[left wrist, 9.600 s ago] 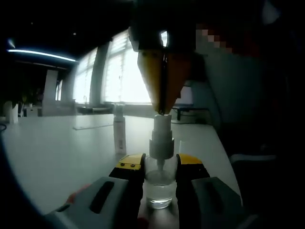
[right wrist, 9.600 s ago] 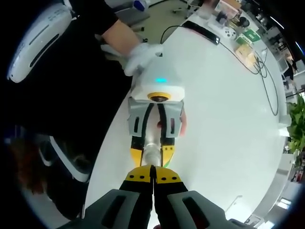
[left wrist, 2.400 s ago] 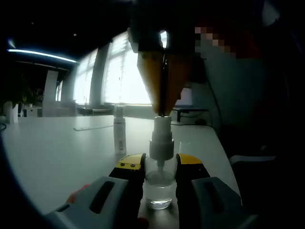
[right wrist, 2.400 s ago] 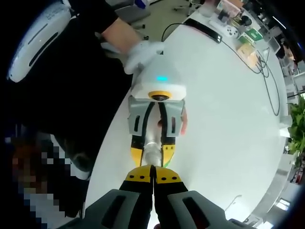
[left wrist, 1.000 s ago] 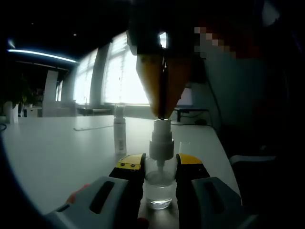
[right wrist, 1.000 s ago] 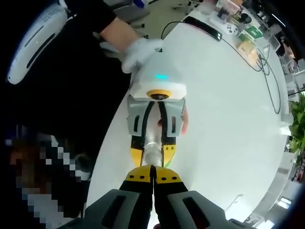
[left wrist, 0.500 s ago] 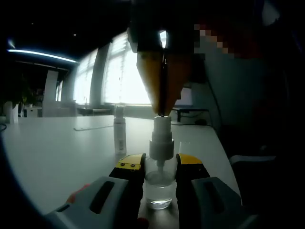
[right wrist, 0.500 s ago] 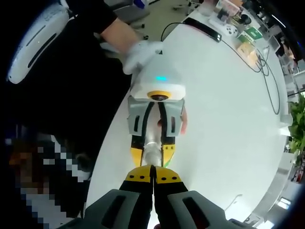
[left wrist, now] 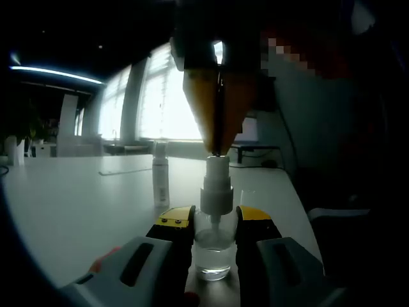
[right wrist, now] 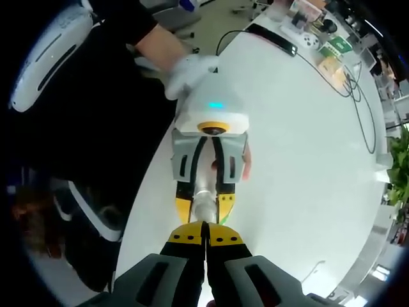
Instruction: Clamp pump bottle remove cover press pump head put on cover
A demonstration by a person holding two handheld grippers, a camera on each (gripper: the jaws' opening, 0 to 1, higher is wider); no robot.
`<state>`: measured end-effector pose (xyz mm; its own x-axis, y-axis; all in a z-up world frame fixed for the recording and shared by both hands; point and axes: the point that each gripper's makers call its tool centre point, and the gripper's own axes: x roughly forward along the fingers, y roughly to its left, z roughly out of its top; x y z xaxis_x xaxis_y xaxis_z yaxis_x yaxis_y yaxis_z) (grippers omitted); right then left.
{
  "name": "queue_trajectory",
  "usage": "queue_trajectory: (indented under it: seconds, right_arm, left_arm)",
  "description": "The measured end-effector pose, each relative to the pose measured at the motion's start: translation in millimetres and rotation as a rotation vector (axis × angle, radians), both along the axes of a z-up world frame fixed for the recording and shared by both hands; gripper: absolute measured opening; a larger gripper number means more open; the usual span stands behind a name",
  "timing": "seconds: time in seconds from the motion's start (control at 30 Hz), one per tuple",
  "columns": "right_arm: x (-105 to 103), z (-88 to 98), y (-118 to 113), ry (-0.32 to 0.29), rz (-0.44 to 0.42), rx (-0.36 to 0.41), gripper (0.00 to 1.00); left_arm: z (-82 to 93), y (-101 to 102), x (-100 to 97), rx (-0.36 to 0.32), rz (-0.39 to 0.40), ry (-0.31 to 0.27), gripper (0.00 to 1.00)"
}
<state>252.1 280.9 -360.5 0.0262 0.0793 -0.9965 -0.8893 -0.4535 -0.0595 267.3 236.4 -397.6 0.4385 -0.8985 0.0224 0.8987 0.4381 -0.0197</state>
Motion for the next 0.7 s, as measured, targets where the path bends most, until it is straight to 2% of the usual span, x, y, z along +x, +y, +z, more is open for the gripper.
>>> queue_trajectory:
  seconds: [0.7]
  right_arm:
    - [-0.8, -0.3, 0.2, -0.001, 0.007, -0.005, 0.00]
  left_arm:
    - [-1.5, 2.3, 4.7, 0.000, 0.001, 0.001, 0.16]
